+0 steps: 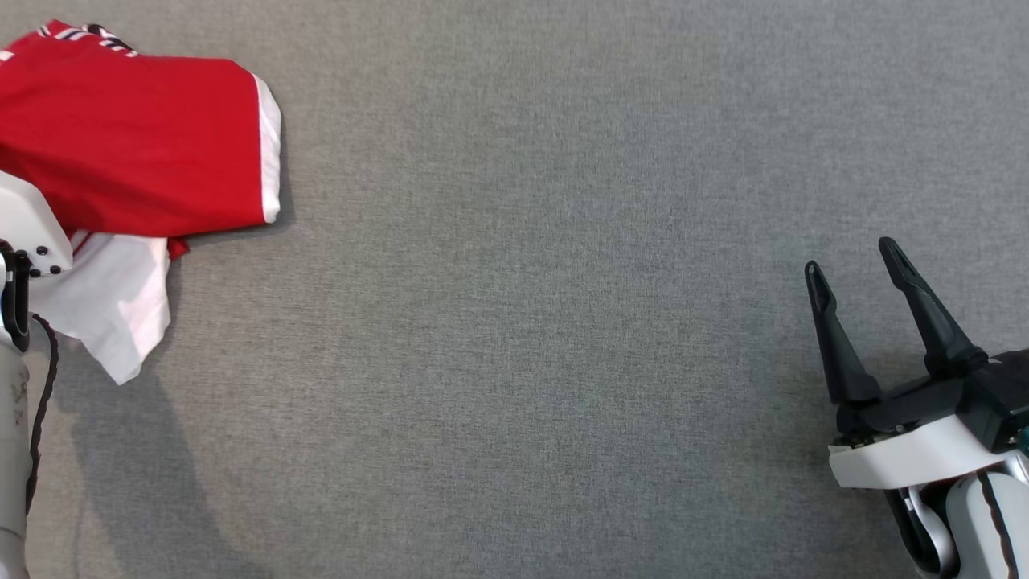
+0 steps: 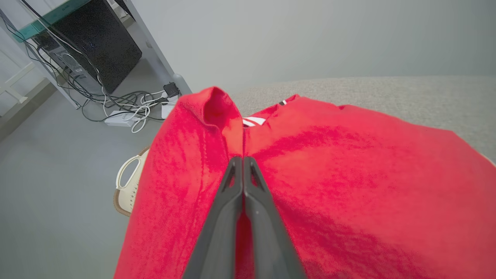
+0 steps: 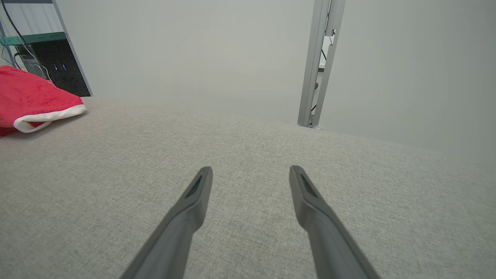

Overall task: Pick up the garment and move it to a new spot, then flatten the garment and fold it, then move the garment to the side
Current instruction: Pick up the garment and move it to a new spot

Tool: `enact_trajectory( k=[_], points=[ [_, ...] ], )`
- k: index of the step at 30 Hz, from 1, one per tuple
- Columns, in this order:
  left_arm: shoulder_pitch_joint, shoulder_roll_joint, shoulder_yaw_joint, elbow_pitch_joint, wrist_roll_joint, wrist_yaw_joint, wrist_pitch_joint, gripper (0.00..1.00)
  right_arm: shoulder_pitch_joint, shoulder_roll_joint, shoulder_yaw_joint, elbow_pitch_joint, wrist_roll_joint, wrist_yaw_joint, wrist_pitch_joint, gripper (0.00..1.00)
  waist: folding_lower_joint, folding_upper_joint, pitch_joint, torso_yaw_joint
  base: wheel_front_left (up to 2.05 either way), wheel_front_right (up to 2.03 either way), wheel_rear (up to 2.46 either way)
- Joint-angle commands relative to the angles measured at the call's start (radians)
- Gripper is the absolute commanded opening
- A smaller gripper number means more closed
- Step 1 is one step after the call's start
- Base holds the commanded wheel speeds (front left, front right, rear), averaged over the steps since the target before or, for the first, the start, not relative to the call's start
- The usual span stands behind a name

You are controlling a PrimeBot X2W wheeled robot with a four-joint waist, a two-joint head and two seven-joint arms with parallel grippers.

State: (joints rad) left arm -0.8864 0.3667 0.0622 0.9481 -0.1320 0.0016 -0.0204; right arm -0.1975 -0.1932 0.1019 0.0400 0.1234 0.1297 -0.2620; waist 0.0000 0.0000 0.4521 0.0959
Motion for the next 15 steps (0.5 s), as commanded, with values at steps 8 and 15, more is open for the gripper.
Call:
enact_trajectory(
  k=[8, 15],
  points=[
    [0.055, 0.019, -0.011, -0.126, -0.023, -0.053, -0.07, 0.0, 0.044, 0.028, -0.012, 0.016, 0.006, 0.002, -0.005, 1.0, 0.0, 0.0, -0.121, 0.004, 0.0, 0.0, 0.0],
    [0.146, 0.001, -0.03, -0.44, -0.063, -0.089, 0.01, 0.0, 0.089, 0.064, -0.025, 0.023, 0.006, 0.002, -0.005, 1.0, 0.0, 0.0, -0.202, -0.019, 0.0, 0.0, 0.0]
  ],
)
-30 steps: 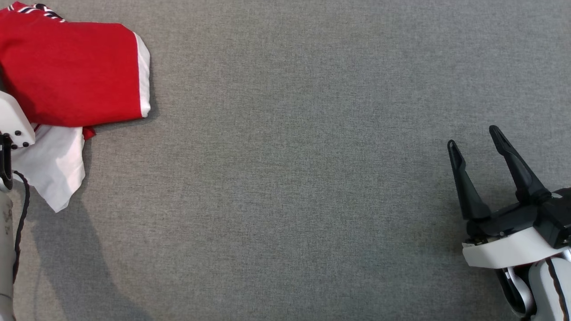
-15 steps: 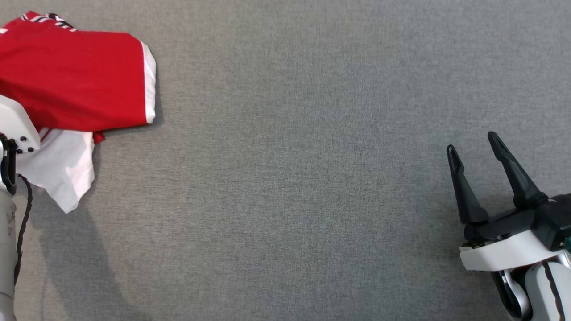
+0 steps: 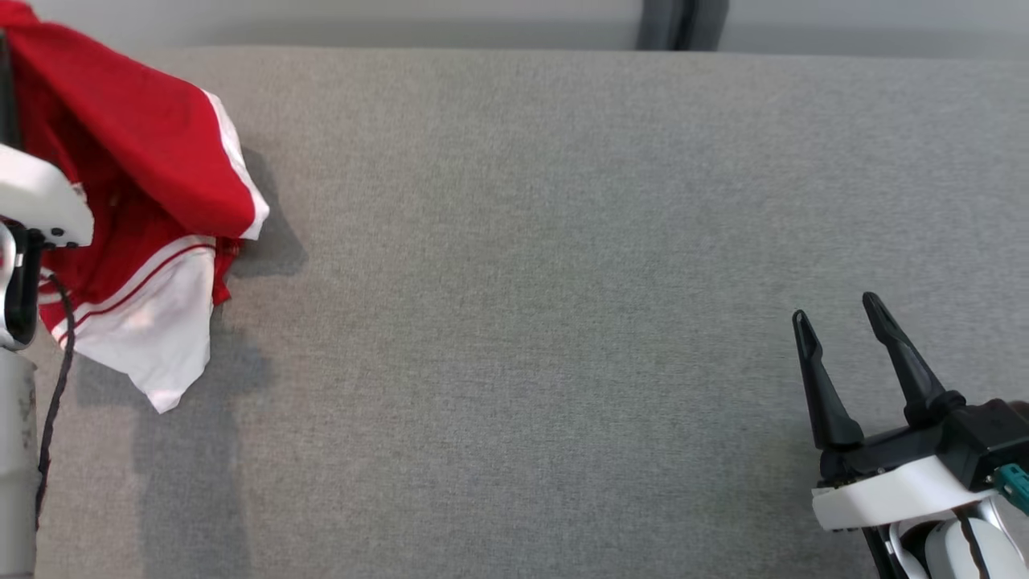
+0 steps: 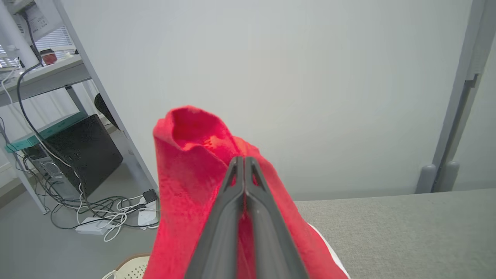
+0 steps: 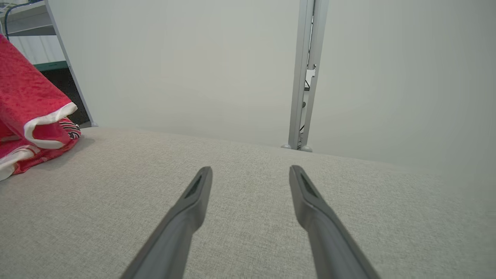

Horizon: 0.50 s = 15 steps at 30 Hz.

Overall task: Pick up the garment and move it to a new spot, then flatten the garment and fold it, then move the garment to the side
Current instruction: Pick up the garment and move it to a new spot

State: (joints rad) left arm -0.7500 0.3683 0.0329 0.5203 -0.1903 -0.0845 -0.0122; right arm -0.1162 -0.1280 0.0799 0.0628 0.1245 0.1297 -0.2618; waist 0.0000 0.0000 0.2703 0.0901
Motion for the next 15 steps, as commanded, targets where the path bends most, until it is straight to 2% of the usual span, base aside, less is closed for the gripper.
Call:
enact_trajectory(
  k=[1, 9, 15],
  points=[
    [0.027, -0.003, -0.005, -0.077, -0.013, -0.006, 0.024, 0.0, 0.013, 0.003, -0.005, -0.001, 0.005, 0.002, -0.005, 1.0, 0.0, 0.0, -0.028, -0.019, 0.0, 0.0, 0.0],
    [0.166, -0.041, -0.016, -0.581, -0.116, -0.013, 0.23, 0.0, 0.027, 0.026, -0.014, -0.002, 0.005, 0.002, -0.005, 1.0, 0.0, 0.0, -0.066, -0.102, 0.0, 0.0, 0.0],
    [0.223, -0.101, -0.084, -0.825, -0.171, -0.004, 0.33, 0.0, 0.024, 0.04, -0.021, -0.007, 0.005, 0.002, -0.005, 1.0, 0.0, 0.0, -0.069, -0.19, 0.0, 0.0, 0.0]
  ],
)
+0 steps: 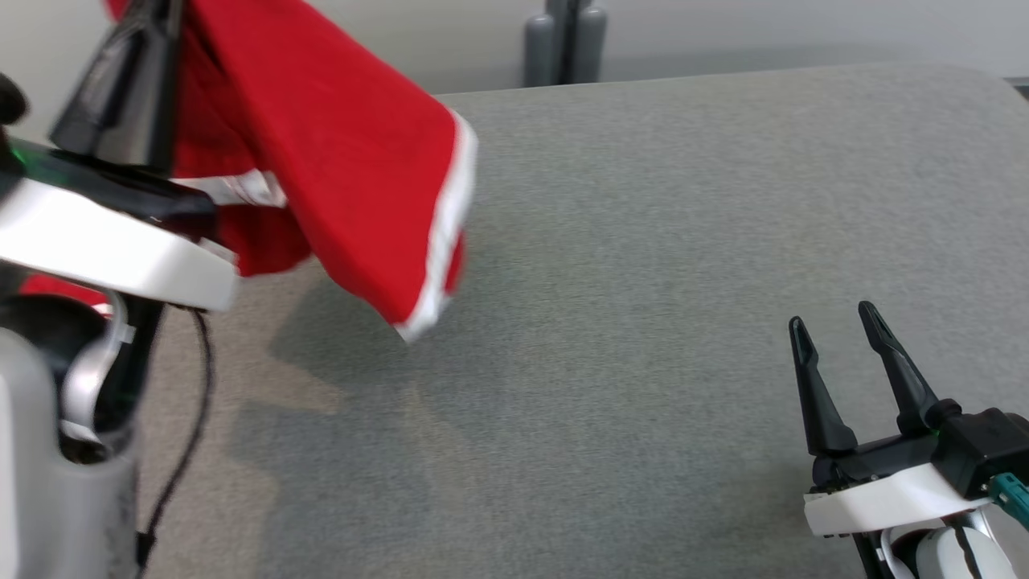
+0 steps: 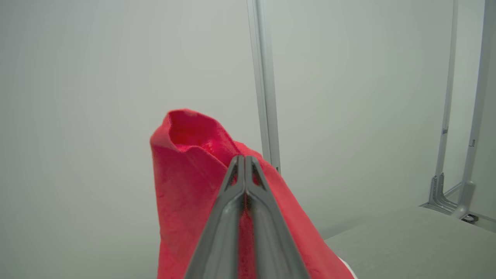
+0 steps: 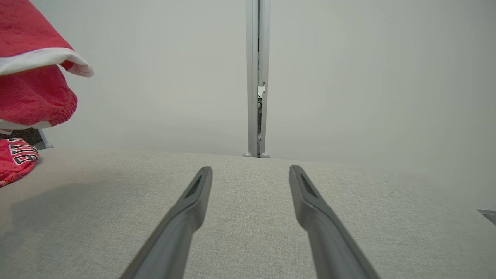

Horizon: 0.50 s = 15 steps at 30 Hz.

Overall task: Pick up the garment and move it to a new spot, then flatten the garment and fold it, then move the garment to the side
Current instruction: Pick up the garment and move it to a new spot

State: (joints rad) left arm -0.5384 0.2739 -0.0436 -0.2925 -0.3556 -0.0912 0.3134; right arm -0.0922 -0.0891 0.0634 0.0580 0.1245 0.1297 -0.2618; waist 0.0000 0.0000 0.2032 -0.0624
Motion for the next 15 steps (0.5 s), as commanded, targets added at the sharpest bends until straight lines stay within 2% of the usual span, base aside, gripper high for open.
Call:
enact_trajectory(
  k=[1, 6, 9, 15],
  points=[
    [0.019, -0.017, -0.025, -0.035, -0.005, 0.004, 0.012, 0.0, -0.005, 0.004, -0.002, -0.003, 0.006, 0.002, -0.005, 1.0, 0.0, 0.0, 0.0, -0.056, 0.0, 0.0, 0.0],
    [0.063, -0.097, -0.168, -0.051, 0.003, 0.0, 0.031, 0.0, -0.013, 0.016, -0.009, -0.011, 0.014, 0.002, -0.005, 1.0, 0.0, 0.0, 0.007, -0.143, 0.0, 0.0, 0.0],
    [0.093, -0.143, -0.234, -0.001, 0.009, 0.006, 0.014, 0.0, -0.012, 0.023, -0.002, -0.009, 0.015, 0.002, -0.005, 1.0, 0.0, 0.0, 0.01, -0.2, 0.0, 0.0, 0.0],
    [0.124, -0.181, -0.292, 0.16, 0.012, 0.022, -0.053, 0.0, -0.001, 0.033, -0.01, -0.009, 0.017, 0.002, -0.005, 1.0, 0.0, 0.0, 0.019, -0.291, 0.0, 0.0, 0.0]
  ],
)
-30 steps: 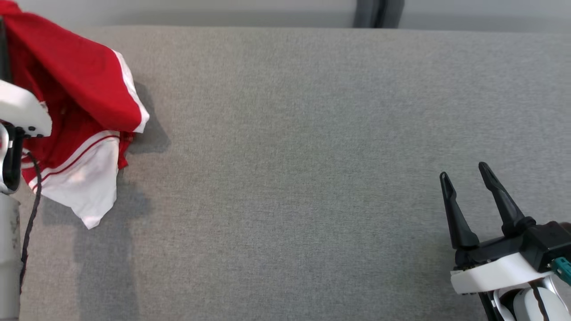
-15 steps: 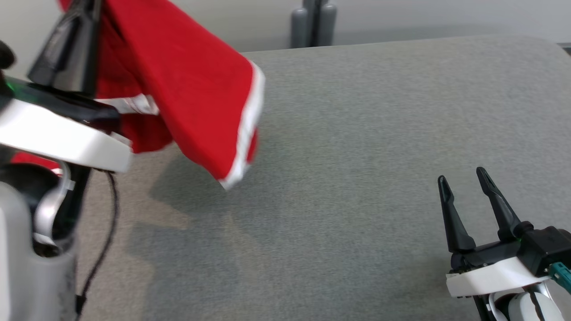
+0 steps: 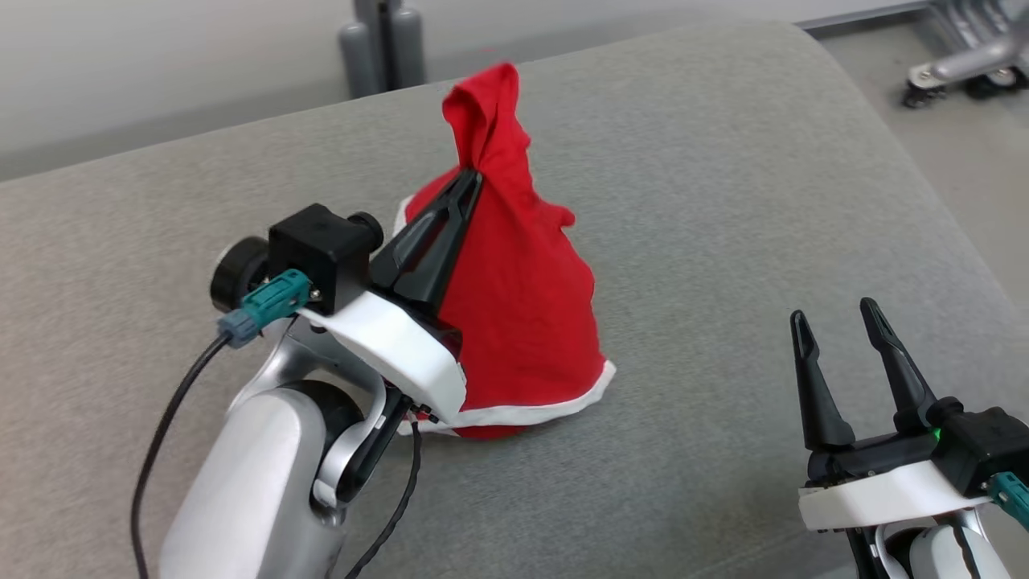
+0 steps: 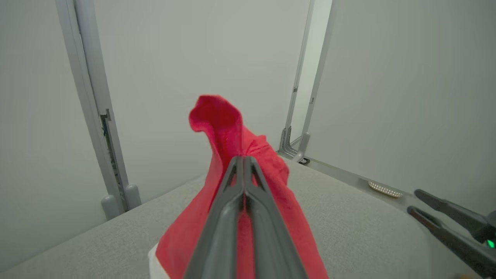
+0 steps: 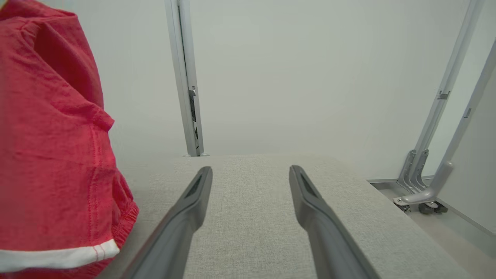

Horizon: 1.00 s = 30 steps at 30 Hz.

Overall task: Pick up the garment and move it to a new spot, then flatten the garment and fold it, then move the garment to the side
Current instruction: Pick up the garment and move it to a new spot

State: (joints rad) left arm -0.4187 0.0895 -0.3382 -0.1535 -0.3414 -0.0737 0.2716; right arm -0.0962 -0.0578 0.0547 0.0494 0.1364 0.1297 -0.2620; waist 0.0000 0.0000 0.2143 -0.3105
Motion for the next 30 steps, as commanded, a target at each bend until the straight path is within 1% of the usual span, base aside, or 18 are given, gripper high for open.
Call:
enact_trajectory(
  k=[1, 3, 4, 5, 7, 8, 11, 13, 14, 15, 16, 17, 18, 20, 23, 26, 30],
  points=[
    [0.007, -0.002, 0.001, 0.062, -0.007, 0.009, -0.029, 0.0, 0.004, 0.001, -0.004, 0.001, 0.005, 0.002, -0.005, 1.0, 0.0, 0.0, 0.009, -0.053, 0.0, 0.0, 0.0],
    [-0.003, -0.006, -0.003, 0.163, 0.002, 0.011, -0.064, 0.0, 0.004, 0.003, -0.007, 0.003, 0.006, 0.002, -0.005, 1.0, 0.0, 0.0, 0.012, -0.071, 0.0, 0.0, 0.0],
    [-0.003, -0.006, -0.003, 0.163, 0.002, 0.011, -0.064, 0.0, 0.004, 0.003, -0.007, 0.003, 0.006, 0.002, -0.005, 1.0, 0.0, 0.0, 0.012, -0.071, 0.0, 0.0, 0.0],
    [-0.007, -0.012, 0.001, 0.215, -0.011, 0.016, -0.086, 0.0, 0.005, 0.004, -0.008, 0.003, 0.006, 0.002, -0.005, 1.0, 0.0, 0.0, 0.013, -0.077, 0.0, 0.0, 0.0],
    [-0.024, -0.014, -0.01, 0.327, 0.013, 0.022, -0.125, 0.0, 0.005, 0.004, -0.008, 0.005, 0.007, 0.002, -0.005, 1.0, 0.0, 0.0, 0.014, -0.086, 0.0, 0.0, 0.0],
    [-0.028, -0.017, -0.008, 0.383, 0.005, 0.024, -0.149, 0.0, 0.004, 0.005, -0.007, 0.007, 0.007, 0.002, -0.005, 1.0, 0.0, 0.0, 0.014, -0.089, 0.0, 0.0, 0.0],
    [-0.053, -0.023, -0.024, 0.552, 0.015, 0.017, -0.225, 0.0, 0.004, 0.005, -0.001, 0.012, 0.005, 0.002, -0.005, 1.0, 0.0, 0.0, 0.013, -0.091, 0.0, 0.0, 0.0],
    [-0.074, -0.026, -0.036, 0.64, 0.019, 0.014, -0.283, 0.0, 0.002, 0.005, 0.008, 0.014, 0.003, 0.002, -0.005, 1.0, 0.0, 0.0, 0.01, -0.088, 0.0, 0.0, 0.0],
    [-0.083, -0.029, -0.04, 0.674, 0.017, 0.016, -0.313, 0.21, -0.002, 0.005, 0.011, 0.015, 0.002, 0.002, -0.005, 1.0, 0.0, 0.0, 0.008, -0.086, 0.0, 0.0, 0.0],
    [-0.09, -0.03, -0.044, 0.702, 0.011, 0.015, -0.342, 0.39, -0.004, 0.005, 0.01, 0.015, 0.001, 0.002, -0.005, 1.0, 0.0, 0.0, 0.006, -0.08, 0.0, 0.0, 0.0],
    [-0.098, -0.032, -0.053, 0.721, 0.014, 0.013, -0.376, 0.67, -0.005, 0.005, 0.009, 0.014, -0.001, 0.002, -0.005, 1.0, 0.0, 0.0, 0.002, -0.072, 0.0, 0.0, 0.0],
    [-0.104, -0.033, -0.059, 0.732, 0.012, 0.012, -0.412, 1.0, -0.005, 0.005, 0.01, 0.013, -0.004, 0.002, -0.005, 1.0, 0.0, 0.0, -0.002, -0.065, 0.0, 0.0, 0.0],
    [-0.105, -0.034, -0.062, 0.736, 0.005, 0.012, -0.452, 1.0, -0.004, 0.005, 0.011, 0.011, -0.008, 0.002, -0.005, 1.0, 0.0, 0.0, -0.007, -0.058, 0.0, 0.0, 0.0],
    [-0.092, -0.034, -0.061, 0.728, 0.009, 0.03, -0.503, 1.0, -0.004, 0.0, 0.009, 0.006, -0.015, 0.002, -0.005, 1.0, 0.0, 0.0, -0.019, -0.042, 0.0, 0.0, 0.0],
    [-0.039, -0.034, -0.048, 0.673, 0.025, 0.059, -0.532, 1.0, 0.004, -0.011, -0.003, -0.008, -0.025, 0.002, -0.005, 1.0, 0.0, 0.0, -0.041, -0.011, 0.0, 0.0, 0.0],
    [0.041, -0.02, -0.004, 0.547, 0.051, 0.09, -0.537, 1.0, 0.019, -0.026, -0.018, -0.027, -0.038, 0.002, -0.005, 1.0, 0.0, 0.0, -0.065, 0.024, 0.0, 0.0, 0.0],
    [0.208, 0.004, 0.056, 0.387, 0.095, 0.109, -0.536, 1.0, 0.037, -0.045, -0.037, -0.044, -0.055, 0.002, -0.005, 1.0, 0.0, 0.0, -0.103, 0.07, 0.0, 0.0, 0.0]
  ],
)
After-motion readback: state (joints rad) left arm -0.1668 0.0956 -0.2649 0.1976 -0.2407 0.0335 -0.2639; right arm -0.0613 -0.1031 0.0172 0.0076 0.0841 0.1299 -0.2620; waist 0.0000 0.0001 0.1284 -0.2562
